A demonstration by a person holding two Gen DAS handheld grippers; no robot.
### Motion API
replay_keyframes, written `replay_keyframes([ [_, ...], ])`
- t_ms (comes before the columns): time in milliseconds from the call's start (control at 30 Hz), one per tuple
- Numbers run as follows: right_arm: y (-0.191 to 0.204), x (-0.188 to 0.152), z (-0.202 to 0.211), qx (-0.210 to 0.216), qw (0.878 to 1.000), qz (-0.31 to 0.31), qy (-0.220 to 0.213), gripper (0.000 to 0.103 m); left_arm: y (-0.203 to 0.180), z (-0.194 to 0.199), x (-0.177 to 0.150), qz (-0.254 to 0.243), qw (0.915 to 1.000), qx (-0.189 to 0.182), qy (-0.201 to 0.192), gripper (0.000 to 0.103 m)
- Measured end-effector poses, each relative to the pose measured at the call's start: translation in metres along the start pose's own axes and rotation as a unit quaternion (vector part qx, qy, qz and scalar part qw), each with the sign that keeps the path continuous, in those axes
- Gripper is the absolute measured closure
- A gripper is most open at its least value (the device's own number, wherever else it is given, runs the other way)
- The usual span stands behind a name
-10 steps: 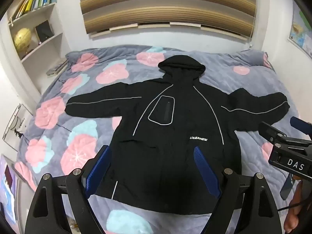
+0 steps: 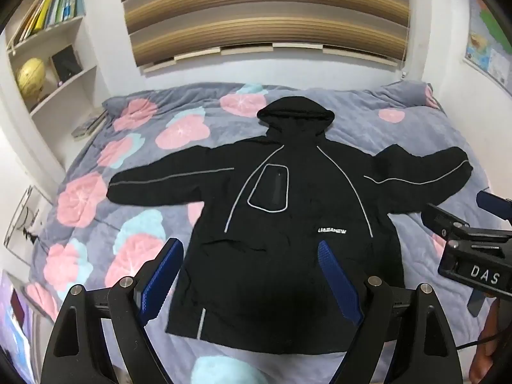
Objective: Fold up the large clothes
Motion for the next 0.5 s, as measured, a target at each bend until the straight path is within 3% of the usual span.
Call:
replay_keyframes([
  [500,0.028,-0.006,0.007,-0.034,0.999,-0.03,-0.002,0.001,0.037,-0.019,0.012,-0.026,0.9991,-0.031,-0.01,0.016],
])
Point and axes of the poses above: each gripper's, at about its wrist camera, not at the fingertips, and z roughly against the way its jaws point, y to its left, x to its top, the point moved 5 cm from there along -z, roughly the way its jaws point, and after that the axes turned 2 degrees about -x, right-handed, at the moved point
